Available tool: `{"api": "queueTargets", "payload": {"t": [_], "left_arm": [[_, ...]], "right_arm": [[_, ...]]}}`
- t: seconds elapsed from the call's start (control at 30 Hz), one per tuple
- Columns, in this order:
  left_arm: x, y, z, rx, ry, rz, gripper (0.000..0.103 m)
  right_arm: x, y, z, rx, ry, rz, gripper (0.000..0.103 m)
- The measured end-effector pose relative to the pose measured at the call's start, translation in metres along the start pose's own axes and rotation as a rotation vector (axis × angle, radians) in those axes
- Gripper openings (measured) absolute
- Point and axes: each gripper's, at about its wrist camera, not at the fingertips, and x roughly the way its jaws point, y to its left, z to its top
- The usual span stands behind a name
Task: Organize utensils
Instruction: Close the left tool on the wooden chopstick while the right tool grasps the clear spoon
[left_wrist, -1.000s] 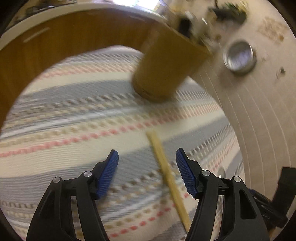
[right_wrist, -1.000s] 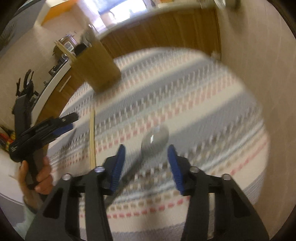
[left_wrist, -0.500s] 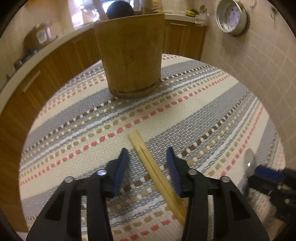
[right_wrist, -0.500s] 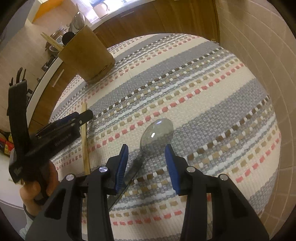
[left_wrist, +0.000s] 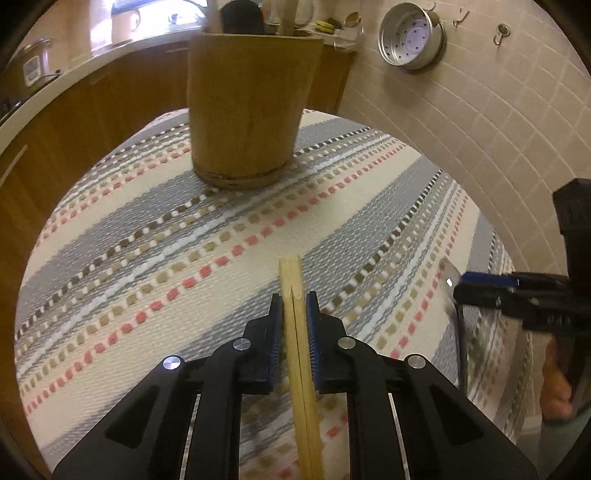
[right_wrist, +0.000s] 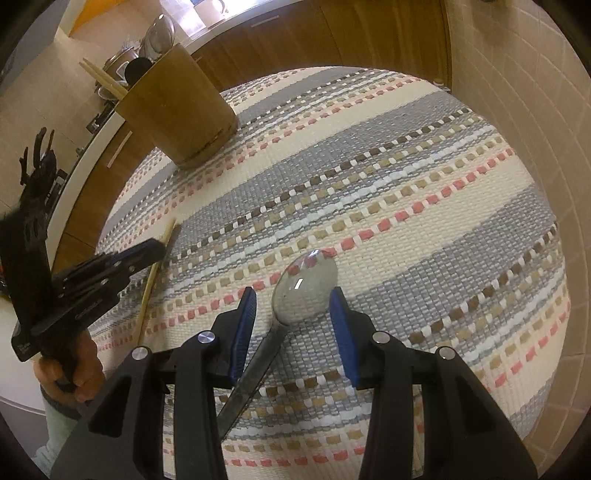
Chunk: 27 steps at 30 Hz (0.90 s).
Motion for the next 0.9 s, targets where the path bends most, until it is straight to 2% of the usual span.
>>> {"api": "queueTargets", "payload": {"t": [0.13,0.3,0.4,0.47,0.57,0.6,0.63,0.67,0.77,0.83,0.9], "left_arm": [[-0.005,0.005,-0.006,-0.015,0.015,-0.013,0.013],[-0.012,0.004,-0.009,-0.016,0.027,0.017,0.013],[-0.003,-0.002,-0.002,-0.008,0.031,0.017,0.021],[0.001,-0.006,-0.001,0.005,0.03,0.034,0.027],[0.006,-0.017,0.001,0.048,0.024,0.088,0.027],[0.006,-0.02,0.0,0.063,0.017,0.116,0.024],[0.008,-0.021,-0.001,0.074,0.006,0.152,0.012],[0.008,-0.021,-0.002,0.08,0.0,0.158,0.011],[0.004,-0.01,-0.004,0.042,-0.021,0.104,0.011],[-0.001,0.001,-0.004,-0.005,-0.034,0.052,0.011],[-0.007,0.008,-0.004,-0.034,-0.052,0.013,0.011]], "right_arm": [[-0.001,-0.002,0.003,-0.007,0.018,0.001,0.038],[0.004,0.001,0.012,-0.009,0.069,-0.006,0.038],[0.008,0.002,0.019,0.019,0.106,-0.006,0.038],[0.011,0.008,0.021,0.033,0.111,-0.044,0.038],[0.017,0.026,0.019,-0.011,0.111,-0.163,0.038],[0.019,0.031,0.019,-0.028,0.111,-0.193,0.039],[0.023,0.038,0.018,-0.058,0.114,-0.236,0.04],[0.026,0.045,0.017,-0.081,0.117,-0.273,0.04],[0.035,0.059,0.017,-0.138,0.134,-0.363,0.04],[0.039,0.063,0.021,-0.155,0.159,-0.387,0.04],[0.043,0.067,0.027,-0.174,0.201,-0.381,0.033]]}}
